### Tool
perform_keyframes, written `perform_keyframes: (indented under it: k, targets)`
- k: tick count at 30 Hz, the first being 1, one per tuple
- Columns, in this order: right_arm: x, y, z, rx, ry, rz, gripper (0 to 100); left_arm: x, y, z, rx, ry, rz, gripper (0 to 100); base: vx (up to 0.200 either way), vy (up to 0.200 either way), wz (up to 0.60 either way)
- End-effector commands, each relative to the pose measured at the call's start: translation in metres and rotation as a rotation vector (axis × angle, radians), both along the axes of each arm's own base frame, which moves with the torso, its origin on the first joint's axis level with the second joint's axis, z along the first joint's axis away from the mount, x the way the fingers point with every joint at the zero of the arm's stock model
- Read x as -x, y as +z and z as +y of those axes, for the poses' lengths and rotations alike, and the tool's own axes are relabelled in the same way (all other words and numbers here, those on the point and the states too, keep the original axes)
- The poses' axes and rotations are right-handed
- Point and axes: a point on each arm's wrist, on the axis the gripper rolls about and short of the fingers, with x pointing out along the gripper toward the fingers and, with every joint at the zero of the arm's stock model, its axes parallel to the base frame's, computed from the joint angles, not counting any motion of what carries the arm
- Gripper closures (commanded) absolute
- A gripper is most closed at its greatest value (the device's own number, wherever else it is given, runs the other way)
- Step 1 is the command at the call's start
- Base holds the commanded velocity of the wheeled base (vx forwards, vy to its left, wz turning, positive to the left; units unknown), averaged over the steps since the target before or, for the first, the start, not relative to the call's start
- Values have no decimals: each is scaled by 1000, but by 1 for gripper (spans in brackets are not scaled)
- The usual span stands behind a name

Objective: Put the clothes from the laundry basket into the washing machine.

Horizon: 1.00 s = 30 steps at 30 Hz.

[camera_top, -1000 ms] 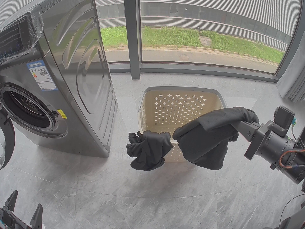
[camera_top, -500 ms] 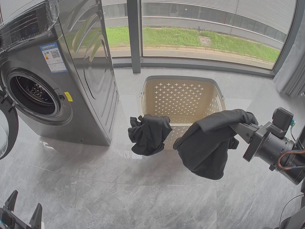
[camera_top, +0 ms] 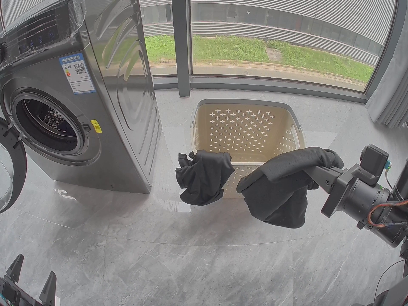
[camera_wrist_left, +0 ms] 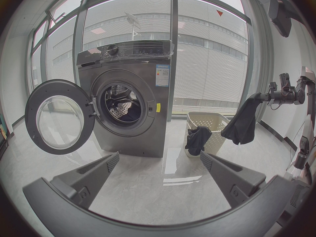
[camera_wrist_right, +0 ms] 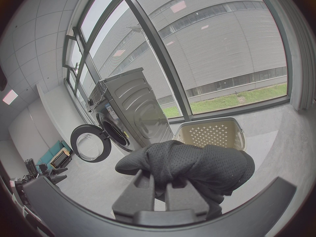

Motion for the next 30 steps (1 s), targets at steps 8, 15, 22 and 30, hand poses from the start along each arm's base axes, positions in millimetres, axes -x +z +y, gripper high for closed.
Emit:
perform_keyframes:
  k: [8,15,22,30]
  targets:
    - [0,0,0,1,0,-1,100,0,-4,0,0,-1,-2,0,0,200,0]
    - [0,0,0,1,2,-1,100,0,-4,0,2,-1,-2,0,0,200,0]
    - [-1,-1,0,2,5,2,100,0,-4,0,2,1,-2,0,0,200,0]
    - [-1,-1,0,2,6,4,100,0,-4,0,0,1,-2,0,-25,50,0]
